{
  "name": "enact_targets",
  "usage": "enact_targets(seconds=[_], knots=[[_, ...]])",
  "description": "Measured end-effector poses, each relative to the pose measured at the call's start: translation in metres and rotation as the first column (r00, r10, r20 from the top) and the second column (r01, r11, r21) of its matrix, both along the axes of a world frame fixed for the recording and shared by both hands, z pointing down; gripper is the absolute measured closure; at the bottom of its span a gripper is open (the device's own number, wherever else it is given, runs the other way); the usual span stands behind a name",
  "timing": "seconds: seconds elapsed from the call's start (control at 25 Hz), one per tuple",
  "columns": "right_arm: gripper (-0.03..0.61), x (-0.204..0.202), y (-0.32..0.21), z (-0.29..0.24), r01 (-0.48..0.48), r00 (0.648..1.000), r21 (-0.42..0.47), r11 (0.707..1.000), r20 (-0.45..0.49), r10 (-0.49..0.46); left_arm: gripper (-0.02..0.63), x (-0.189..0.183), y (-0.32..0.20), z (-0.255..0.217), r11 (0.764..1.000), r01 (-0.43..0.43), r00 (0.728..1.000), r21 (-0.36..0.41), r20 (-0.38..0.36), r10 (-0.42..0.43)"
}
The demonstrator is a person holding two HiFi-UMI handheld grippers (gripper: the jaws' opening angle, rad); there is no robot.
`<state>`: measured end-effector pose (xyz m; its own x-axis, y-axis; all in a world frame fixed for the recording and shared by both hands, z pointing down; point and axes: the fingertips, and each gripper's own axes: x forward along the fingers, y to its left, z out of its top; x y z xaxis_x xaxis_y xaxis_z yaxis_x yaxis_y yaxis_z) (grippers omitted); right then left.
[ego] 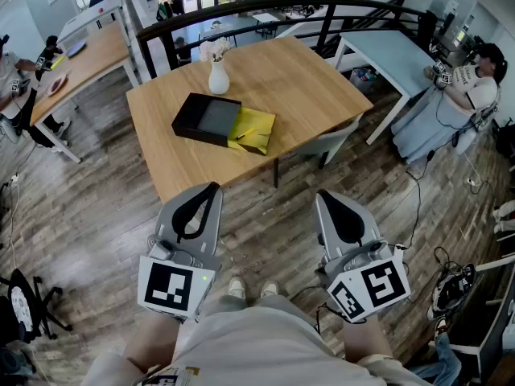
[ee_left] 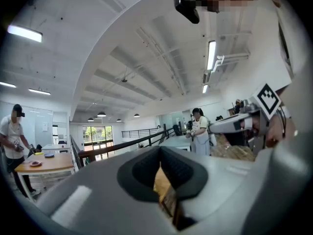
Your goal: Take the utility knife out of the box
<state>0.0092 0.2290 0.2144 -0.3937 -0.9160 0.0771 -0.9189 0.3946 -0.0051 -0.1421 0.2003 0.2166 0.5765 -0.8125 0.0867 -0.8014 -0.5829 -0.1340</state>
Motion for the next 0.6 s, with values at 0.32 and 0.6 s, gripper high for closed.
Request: enact_targets(seconds=[0.32,0.6], knots=[[0.578,0.005,0.000,0.004,0.004,1.000,-0.011,1.000,0.012,-0.004,0.612,0.007,0.001,0.000,1.000,-0.008,1.000,0.003,0.004,0.008],[0.578,0.010,0.000,0.010,0.006,1.000,-0.016,1.000,0.026,-0.006,0.612,0.013,0.003,0.001,1.000,-0.003,1.000,0.003,0.008,0.003]])
